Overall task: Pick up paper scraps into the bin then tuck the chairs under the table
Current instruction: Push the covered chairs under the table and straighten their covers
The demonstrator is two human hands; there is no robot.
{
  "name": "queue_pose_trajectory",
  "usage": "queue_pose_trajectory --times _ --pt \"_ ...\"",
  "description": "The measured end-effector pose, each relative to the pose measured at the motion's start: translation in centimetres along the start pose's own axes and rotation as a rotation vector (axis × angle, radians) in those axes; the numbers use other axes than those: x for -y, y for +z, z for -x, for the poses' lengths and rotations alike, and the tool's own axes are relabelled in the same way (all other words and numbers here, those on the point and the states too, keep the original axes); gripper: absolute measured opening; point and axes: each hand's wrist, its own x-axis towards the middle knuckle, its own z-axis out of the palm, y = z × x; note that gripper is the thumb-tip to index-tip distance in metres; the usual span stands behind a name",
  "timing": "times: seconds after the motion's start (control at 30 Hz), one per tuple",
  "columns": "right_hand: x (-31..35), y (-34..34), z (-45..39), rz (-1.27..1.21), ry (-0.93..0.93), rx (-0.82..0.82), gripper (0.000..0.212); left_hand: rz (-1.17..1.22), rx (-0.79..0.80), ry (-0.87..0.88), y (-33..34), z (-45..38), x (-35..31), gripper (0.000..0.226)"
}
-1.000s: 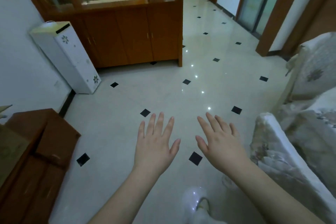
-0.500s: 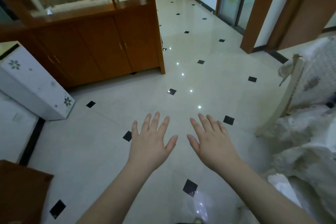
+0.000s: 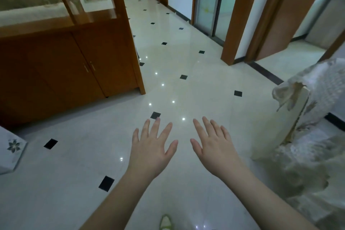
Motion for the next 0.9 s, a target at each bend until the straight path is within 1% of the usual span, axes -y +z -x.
queue_pose_trajectory --times 0.2,0.3,0.4,0.63,0.73,0.8,0.9 --pt "-2.9 0.0 -7.9 0.016 0.200 -0.052 0.059 -0.010 0.015 0.195 -0.8 -12.4 0.2 0.067" --pt "-5.7 0.3 -11.4 0.022 0.275 -0.053 0.058 0.019 -0.023 0.300 -0.9 -18.3 -2.1 0.066" --pt "-9.2 0.1 -15.4 0.037 0.329 -0.060 0.059 0.030 -0.021 0.380 -0.8 -24.0 -5.1 0.068" --pt "-19.5 -1.1 -25.3 0.042 0.426 -0.046 0.059 0.002 0.033 0.490 0.2 -37.0 -13.7 0.079" --pt "-24.1 -2.4 -29.6 0.029 0.442 -0.051 0.061 0.018 0.025 0.497 0.2 -42.6 -17.1 0.085" --pt "-27.0 -3.2 -32.4 0.020 0.435 -0.057 0.061 0.020 0.012 0.504 -0.1 -46.2 -19.2 0.083" --pt "-30.4 -3.9 -35.9 0.040 0.463 -0.052 0.061 0.016 0.021 0.532 -0.6 -51.1 -21.8 0.074"
